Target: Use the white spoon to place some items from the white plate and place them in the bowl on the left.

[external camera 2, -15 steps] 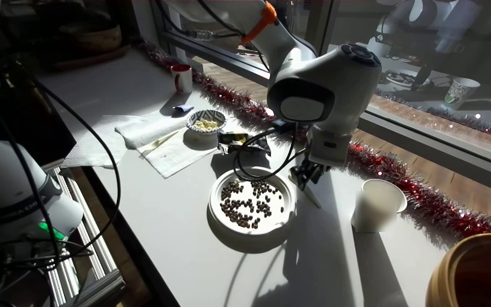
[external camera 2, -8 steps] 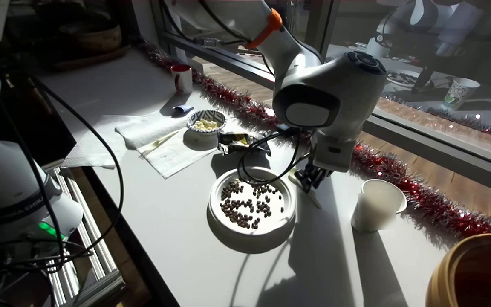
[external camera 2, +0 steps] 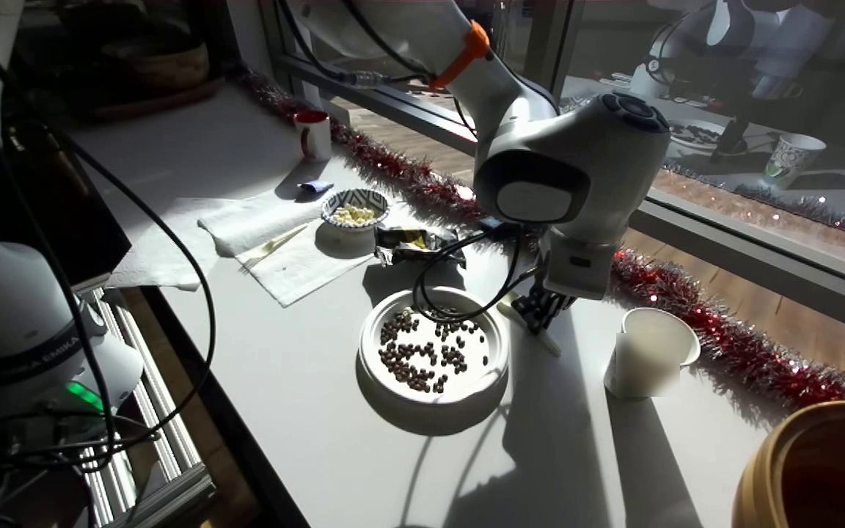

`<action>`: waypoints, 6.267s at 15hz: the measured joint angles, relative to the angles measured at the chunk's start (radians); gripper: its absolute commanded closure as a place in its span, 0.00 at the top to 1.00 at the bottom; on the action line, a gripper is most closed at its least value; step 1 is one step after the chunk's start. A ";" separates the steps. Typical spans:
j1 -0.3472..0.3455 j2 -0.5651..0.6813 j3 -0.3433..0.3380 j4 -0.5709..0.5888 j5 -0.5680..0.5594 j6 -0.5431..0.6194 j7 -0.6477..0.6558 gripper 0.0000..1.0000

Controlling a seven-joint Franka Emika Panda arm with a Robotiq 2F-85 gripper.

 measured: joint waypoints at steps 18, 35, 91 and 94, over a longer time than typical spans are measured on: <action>0.183 -0.441 -0.152 -0.451 -0.564 0.032 -0.058 0.03; 0.239 -0.353 -0.140 -0.539 -0.676 0.191 0.035 0.03; 0.241 -0.433 -0.068 -0.651 -1.395 0.307 0.601 0.03; 0.235 -0.458 -0.069 -0.664 -1.506 0.340 0.614 0.03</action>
